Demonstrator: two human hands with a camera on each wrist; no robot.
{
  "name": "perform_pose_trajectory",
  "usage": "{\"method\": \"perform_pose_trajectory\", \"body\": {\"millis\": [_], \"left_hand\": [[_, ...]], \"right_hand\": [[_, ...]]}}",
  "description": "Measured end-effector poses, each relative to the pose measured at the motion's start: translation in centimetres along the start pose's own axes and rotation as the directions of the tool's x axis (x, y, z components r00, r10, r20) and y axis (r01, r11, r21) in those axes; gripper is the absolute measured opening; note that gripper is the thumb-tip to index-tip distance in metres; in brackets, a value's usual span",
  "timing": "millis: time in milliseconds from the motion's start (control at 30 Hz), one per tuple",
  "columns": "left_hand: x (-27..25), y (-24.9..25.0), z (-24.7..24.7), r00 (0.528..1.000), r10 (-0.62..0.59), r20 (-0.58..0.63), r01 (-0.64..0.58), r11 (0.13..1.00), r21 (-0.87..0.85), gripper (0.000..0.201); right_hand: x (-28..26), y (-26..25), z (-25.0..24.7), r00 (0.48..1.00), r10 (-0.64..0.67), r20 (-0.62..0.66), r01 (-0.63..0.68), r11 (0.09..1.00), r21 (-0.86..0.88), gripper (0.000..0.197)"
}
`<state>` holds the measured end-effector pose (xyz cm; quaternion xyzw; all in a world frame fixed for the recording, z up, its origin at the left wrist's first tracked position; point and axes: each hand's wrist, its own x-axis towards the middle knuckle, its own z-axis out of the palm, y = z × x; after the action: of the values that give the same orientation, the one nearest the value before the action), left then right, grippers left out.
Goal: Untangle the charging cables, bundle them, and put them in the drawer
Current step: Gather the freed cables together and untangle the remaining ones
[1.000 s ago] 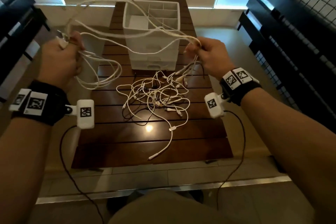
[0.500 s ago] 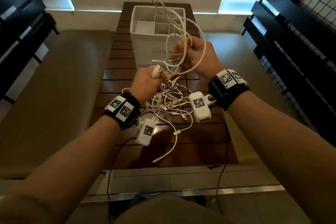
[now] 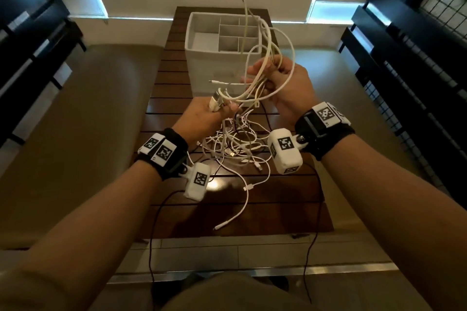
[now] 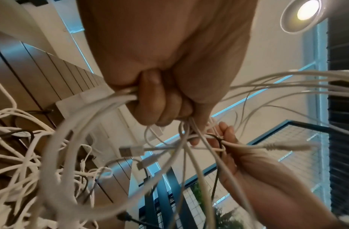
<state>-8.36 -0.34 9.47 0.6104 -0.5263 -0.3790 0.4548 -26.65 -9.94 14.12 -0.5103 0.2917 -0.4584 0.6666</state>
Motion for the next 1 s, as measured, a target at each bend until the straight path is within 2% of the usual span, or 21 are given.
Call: {"method": "perform_pose_trajectory", "body": {"millis": [133, 200, 267, 333, 433, 567, 633, 700, 800, 833, 867, 933, 1000], "left_hand": [[-0.4, 0.8, -0.3, 0.990, 0.062, 0.123, -0.077, 0.989, 0.128, 0.023], [-0.3, 1.1, -0.9, 0.984, 0.120, 0.135, -0.144, 0.972, 0.186, 0.026], [0.3, 0.7, -2.0, 0.987, 0.153, 0.046, -0.160, 0.949, 0.272, 0.024], [1.0, -0.6, -3.6, 0.991, 0.125, -0.039, -0.106, 0.937, 0.332, 0.027], [0.9, -2.5, -5.6, 0.989, 0.045, -0.143, 0.015, 0.922, 0.387, 0.033], [0.3, -3.7, -7.1, 0.980, -0.005, -0.200, 0.078, 0.929, 0.362, 0.024], [-0.1, -3.4, -7.6, 0.976, 0.022, -0.217, 0.052, 0.943, 0.329, 0.021], [-0.6, -2.6, -8.2, 0.959, 0.061, -0.277, 0.032, 0.947, 0.319, 0.020], [-1.4, -1.0, -10.4, 0.903, 0.078, -0.423, 0.039, 0.965, 0.260, 0.043], [-2.0, -0.4, -11.5, 0.907, 0.059, -0.416, 0.027, 0.980, 0.198, 0.053], [-2.7, 0.4, -12.4, 0.932, 0.029, -0.363, 0.014, 0.993, 0.114, 0.056], [-4.0, 2.2, -13.6, 0.990, -0.025, -0.141, 0.023, 1.000, -0.013, 0.043], [-4.7, 3.4, -14.2, 0.996, -0.052, 0.074, 0.054, 0.998, -0.022, 0.032]], "right_hand": [[0.4, -1.2, 0.3, 0.994, -0.096, -0.060, 0.093, 0.994, -0.057, 0.022], [1.1, -1.9, 0.3, 0.990, -0.097, -0.099, 0.095, 0.995, -0.026, 0.021], [1.7, -2.4, -0.3, 0.980, -0.150, -0.128, 0.142, 0.987, -0.069, 0.015], [2.1, -2.8, -1.5, 0.950, -0.251, -0.186, 0.212, 0.956, -0.203, 0.013], [2.5, -3.6, -4.3, 0.919, -0.323, -0.227, 0.215, 0.892, -0.399, 0.019], [2.4, -3.0, -8.1, 0.938, -0.323, -0.127, 0.138, 0.684, -0.716, 0.025], [2.1, -2.3, -9.6, 0.963, -0.257, -0.077, 0.086, 0.565, -0.821, 0.032], [1.4, -1.6, -10.7, 0.988, -0.155, -0.015, 0.053, 0.430, -0.901, 0.031], [-0.1, -0.7, -12.9, 0.995, -0.076, -0.058, -0.031, 0.314, -0.949, 0.023], [-0.7, -0.6, -13.6, 0.994, -0.066, -0.088, -0.066, 0.286, -0.956, 0.022], [-1.1, -0.3, -14.4, 0.992, -0.057, -0.115, -0.097, 0.251, -0.963, 0.021], [-2.0, 0.4, -15.9, 0.988, -0.030, -0.149, -0.142, 0.155, -0.978, 0.022], [-2.4, 1.7, -17.4, 0.989, -0.018, -0.146, -0.145, 0.049, -0.988, 0.026]]}}
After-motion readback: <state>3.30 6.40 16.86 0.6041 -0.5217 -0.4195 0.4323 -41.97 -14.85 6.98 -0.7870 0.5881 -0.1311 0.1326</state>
